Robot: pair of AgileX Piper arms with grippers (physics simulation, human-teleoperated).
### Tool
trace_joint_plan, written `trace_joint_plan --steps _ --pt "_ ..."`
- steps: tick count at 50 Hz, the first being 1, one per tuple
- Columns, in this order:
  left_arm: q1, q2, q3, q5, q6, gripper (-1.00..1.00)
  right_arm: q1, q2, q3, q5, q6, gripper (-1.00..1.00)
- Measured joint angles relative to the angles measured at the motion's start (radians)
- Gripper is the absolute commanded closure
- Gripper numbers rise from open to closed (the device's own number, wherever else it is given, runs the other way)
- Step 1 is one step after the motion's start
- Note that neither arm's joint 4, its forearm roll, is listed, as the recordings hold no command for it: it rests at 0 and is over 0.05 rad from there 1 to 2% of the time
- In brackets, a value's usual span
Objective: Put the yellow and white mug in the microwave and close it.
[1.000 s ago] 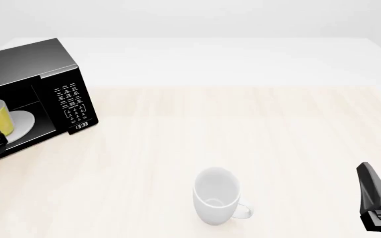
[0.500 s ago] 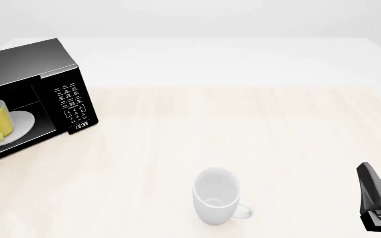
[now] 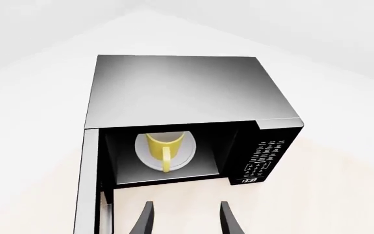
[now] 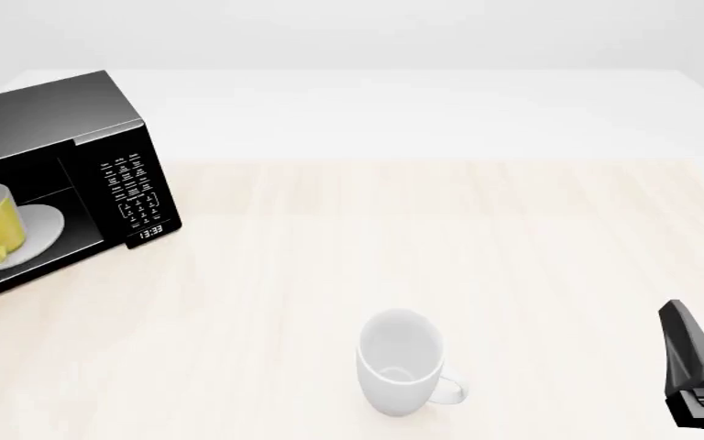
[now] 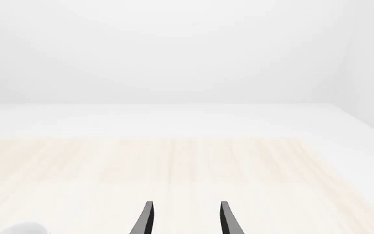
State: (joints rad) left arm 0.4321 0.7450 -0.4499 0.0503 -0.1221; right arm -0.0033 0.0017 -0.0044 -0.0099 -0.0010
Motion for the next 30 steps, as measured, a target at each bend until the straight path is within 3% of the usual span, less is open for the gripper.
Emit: trace_joint_plan --steps 30 --pt "0.038 -0.163 -0.141 0.209 -0.007 -1.00 0.000 0.000 0.000 0.000 0.000 -1.00"
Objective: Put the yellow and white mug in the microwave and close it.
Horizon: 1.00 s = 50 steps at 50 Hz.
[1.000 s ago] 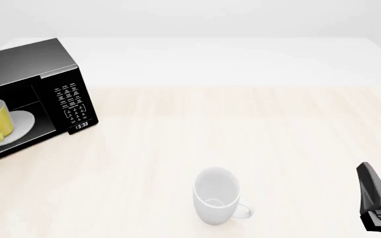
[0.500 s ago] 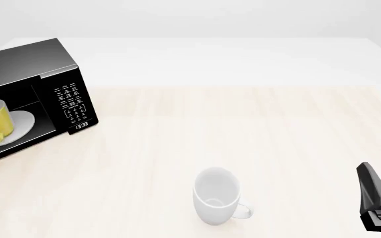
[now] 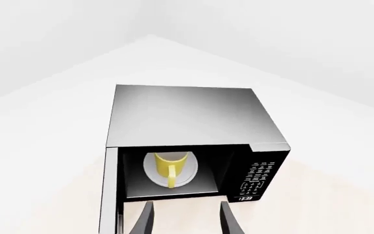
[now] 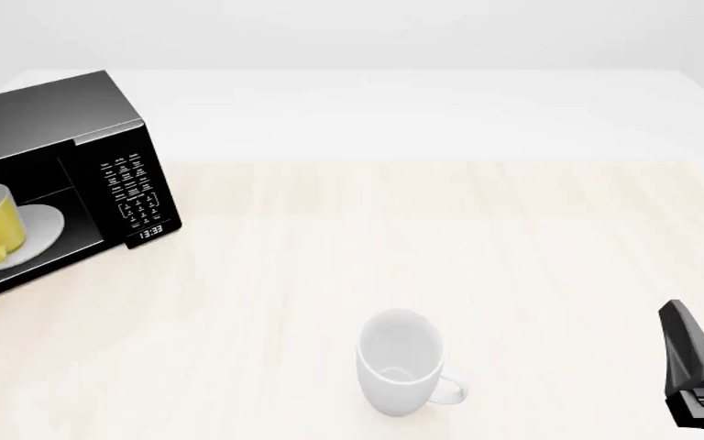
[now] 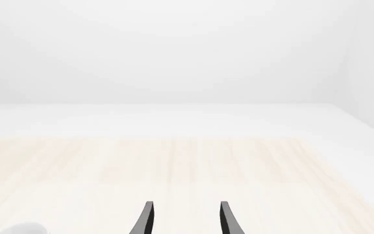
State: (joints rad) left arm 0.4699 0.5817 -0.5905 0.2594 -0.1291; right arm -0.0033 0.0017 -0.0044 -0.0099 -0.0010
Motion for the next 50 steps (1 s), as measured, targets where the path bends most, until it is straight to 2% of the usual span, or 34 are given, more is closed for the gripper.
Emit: trace_joint_plan --steps 20,50 --pt "0.047 -0.022 -0.091 0.087 -0.019 -1.00 0.000 0.000 0.000 0.000 0.000 -1.00" --pt "0.181 -0.016 -0.179 0.158 -0.040 -1.00 0.000 0.000 0.000 0.000 0.000 -1.00"
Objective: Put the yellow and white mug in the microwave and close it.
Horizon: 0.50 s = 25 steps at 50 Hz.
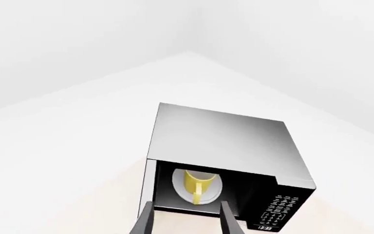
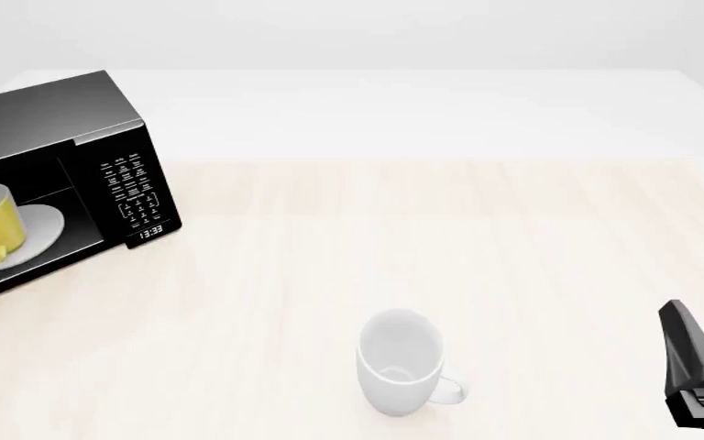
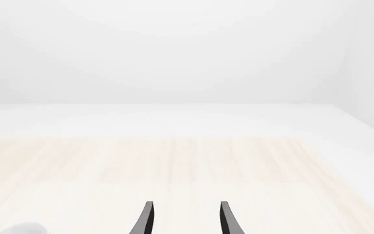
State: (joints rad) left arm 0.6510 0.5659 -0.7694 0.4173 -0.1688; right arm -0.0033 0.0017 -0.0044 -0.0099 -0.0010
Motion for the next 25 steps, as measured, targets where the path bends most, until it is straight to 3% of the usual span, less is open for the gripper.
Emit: trace_joint_plan --steps 25 --pt "0.139 0.038 -0.029 0.011 -0.016 -1.00 0.000 0.000 0.000 0.000 0.000 -1.00"
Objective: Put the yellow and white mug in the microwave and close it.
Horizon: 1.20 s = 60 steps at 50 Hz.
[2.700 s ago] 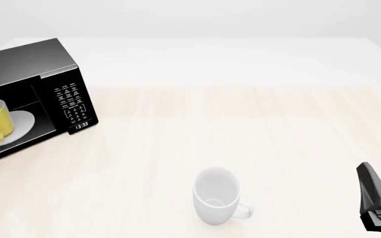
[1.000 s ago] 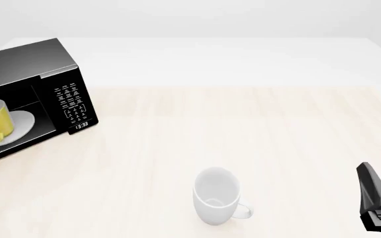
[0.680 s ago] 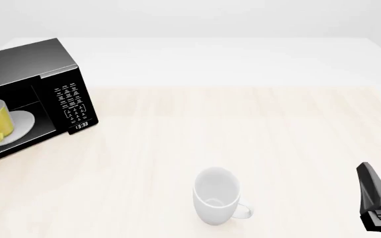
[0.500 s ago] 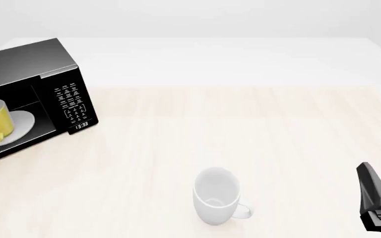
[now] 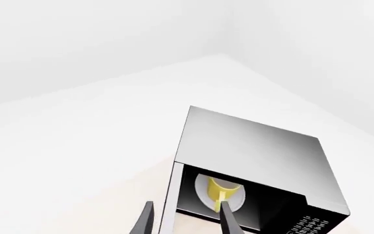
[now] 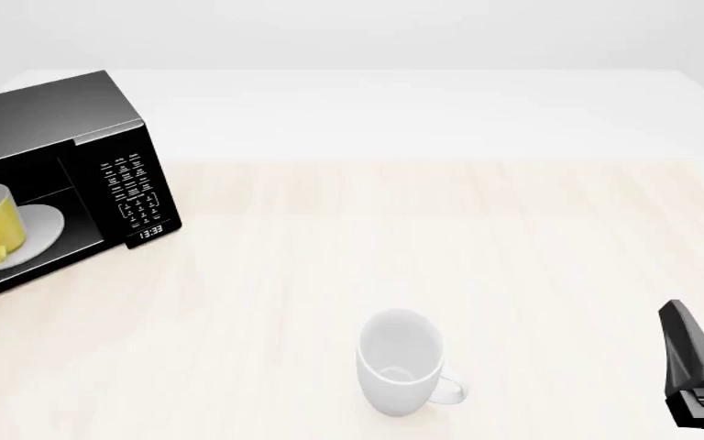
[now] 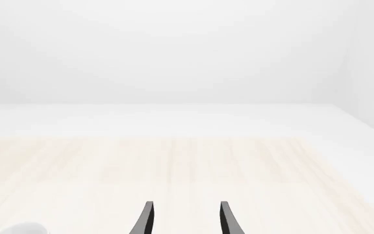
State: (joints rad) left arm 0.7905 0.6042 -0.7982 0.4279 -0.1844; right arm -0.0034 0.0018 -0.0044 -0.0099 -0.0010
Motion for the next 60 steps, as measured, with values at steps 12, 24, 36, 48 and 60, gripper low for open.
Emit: trace_joint_plan --steps 12,24,36,48,60 --pt "0.066 0.029 0.004 -0.007 -0.015 -1.00 0.000 0.000 0.000 0.000 0.000 -1.00" --pt "0.125 0.059 0.007 -0.015 -0.029 -1.00 0.000 0.000 0.000 0.000 0.000 -1.00" --pt "0.185 0.096 0.007 -0.021 -0.044 -1.00 0.000 0.000 0.000 0.000 0.000 -1.00" --pt "0.244 0.135 0.008 -0.030 -0.056 -1.00 0.000 0.000 0.000 0.000 0.000 -1.00" --pt "0.289 0.182 0.006 -0.034 -0.073 -1.00 0.000 0.000 0.000 0.000 0.000 -1.00"
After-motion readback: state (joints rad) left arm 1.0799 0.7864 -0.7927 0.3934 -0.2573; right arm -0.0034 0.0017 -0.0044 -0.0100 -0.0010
